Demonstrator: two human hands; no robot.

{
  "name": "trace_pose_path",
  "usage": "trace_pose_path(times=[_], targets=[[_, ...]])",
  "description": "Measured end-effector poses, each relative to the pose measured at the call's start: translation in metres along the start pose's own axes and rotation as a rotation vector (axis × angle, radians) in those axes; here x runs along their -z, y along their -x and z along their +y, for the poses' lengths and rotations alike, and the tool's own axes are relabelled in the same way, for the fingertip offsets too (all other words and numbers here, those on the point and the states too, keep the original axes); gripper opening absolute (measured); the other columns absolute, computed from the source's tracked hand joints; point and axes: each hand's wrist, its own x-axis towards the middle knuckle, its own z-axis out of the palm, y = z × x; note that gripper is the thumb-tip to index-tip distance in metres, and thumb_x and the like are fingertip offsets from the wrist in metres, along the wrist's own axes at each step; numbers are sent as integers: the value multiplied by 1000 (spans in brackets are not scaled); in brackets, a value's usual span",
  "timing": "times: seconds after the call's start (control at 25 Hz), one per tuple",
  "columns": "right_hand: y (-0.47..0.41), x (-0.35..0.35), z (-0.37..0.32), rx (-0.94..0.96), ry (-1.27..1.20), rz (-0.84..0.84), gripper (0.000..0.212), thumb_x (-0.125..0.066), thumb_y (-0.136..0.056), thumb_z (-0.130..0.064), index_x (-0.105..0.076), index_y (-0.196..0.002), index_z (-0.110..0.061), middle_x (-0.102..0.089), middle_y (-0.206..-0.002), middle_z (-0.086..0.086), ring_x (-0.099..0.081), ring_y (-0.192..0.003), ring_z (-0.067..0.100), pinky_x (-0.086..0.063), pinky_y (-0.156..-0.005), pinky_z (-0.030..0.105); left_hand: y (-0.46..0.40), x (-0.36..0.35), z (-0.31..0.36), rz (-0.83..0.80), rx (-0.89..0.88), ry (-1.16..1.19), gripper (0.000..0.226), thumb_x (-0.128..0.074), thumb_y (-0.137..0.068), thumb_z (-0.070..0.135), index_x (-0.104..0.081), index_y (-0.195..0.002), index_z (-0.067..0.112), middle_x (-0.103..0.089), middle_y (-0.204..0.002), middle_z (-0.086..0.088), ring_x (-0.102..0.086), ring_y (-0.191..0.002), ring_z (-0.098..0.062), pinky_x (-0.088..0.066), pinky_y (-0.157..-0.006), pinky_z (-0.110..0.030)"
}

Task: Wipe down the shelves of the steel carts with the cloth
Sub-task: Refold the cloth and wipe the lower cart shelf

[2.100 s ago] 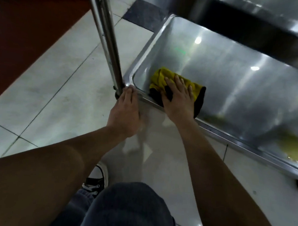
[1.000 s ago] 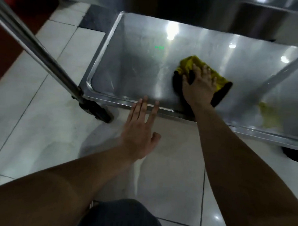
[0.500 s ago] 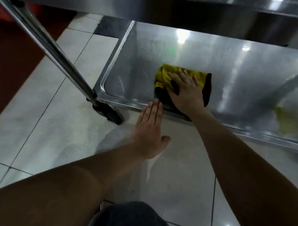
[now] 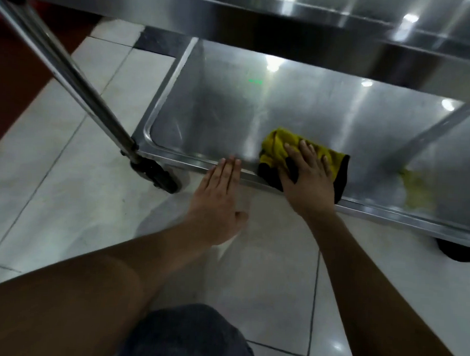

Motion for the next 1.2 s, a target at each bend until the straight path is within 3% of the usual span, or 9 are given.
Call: trace_pose_path(times=[0.24, 0.36, 0.48, 0.56, 0.64, 0.8, 0.96, 1.08, 1.2], targets=[[48, 53, 107, -403, 0, 88, 56, -52, -98, -50, -42, -151, -38, -28, -166, -2, -20, -154, 16, -4, -126, 40, -7, -2, 24, -18, 87, -183, 111, -49, -90, 56, 17, -154, -7, 16, -164, -28, 6, -156, -38, -4, -127, -47], [52, 54, 116, -414, 27, 68, 58, -50, -98, -54, -40, -153, -37, -25, -167, -1, -18, -155, 17, 0, -126, 38, -13, 2, 58, -16, 95, -192, 106, -44, -95, 56, 17, -153, -9, 14, -164, -30, 4, -155, -41, -2, -127, -48], [52, 57, 113, -393, -13, 27, 59, -46, -99, -57, -35, -155, -39, -20, -168, -2, -14, -156, 17, 3, -125, 37, -19, -5, 121, 20, -262, -180, 98, -47, -96, 47, 14, -157, -1, 11, -168, -20, 3, -157, -34, -1, -127, -43], [56, 62, 120, -361, -47, 35, 57, -43, -101, -57, -35, -154, -38, -20, -168, -1, -15, -155, 17, 0, -125, 37, -20, -9, 167, -32, -372, -141, 95, -48, -97, 43, 12, -158, 2, 10, -169, -17, 4, -157, -31, -2, -128, -41], [63, 65, 127, -346, -32, 63, 55, -40, -102, -56, -38, -153, -37, -24, -167, -1, -18, -155, 17, -2, -127, 39, -19, -10, 192, -95, -314, -99, 97, -50, -96, 47, 10, -159, 3, 10, -169, -16, 6, -157, -30, -3, -128, -41], [92, 86, 179, -501, -3, 155, 54, -39, -102, -55, -42, -152, -34, -32, -164, 0, -18, -155, 18, 1, -127, 40, -17, -5, 197, -132, -276, -107, 97, -49, -95, 55, 4, -161, 8, 2, -170, -12, 0, -157, -26, -3, -126, -39], [102, 102, 201, -495, -28, 91, 55, -39, -103, -53, -37, -154, -33, -27, -166, 2, -14, -156, 19, 4, -126, 41, -20, 16, 207, -239, -229, -127, 95, -45, -98, 59, 4, -161, 7, 3, -170, -14, 0, -157, -28, -4, -126, -39], [101, 101, 197, -498, -28, 113, 56, -38, -102, -55, -35, -155, -33, -26, -166, 2, -14, -156, 19, 4, -127, 42, -30, 15, 223, -190, -349, -170, 91, -43, -99, 55, 2, -160, 6, 0, -169, -15, -2, -157, -30, -6, -128, -42], [111, 102, 211, -390, -30, 166, 58, -43, -102, -54, -35, -156, -34, -33, -164, 1, -22, -154, 19, -6, -127, 41, -38, -4, 229, -42, -500, -132, 88, -40, -100, 52, 10, -161, 12, 9, -170, -8, 6, -157, -25, 1, -128, -42]])
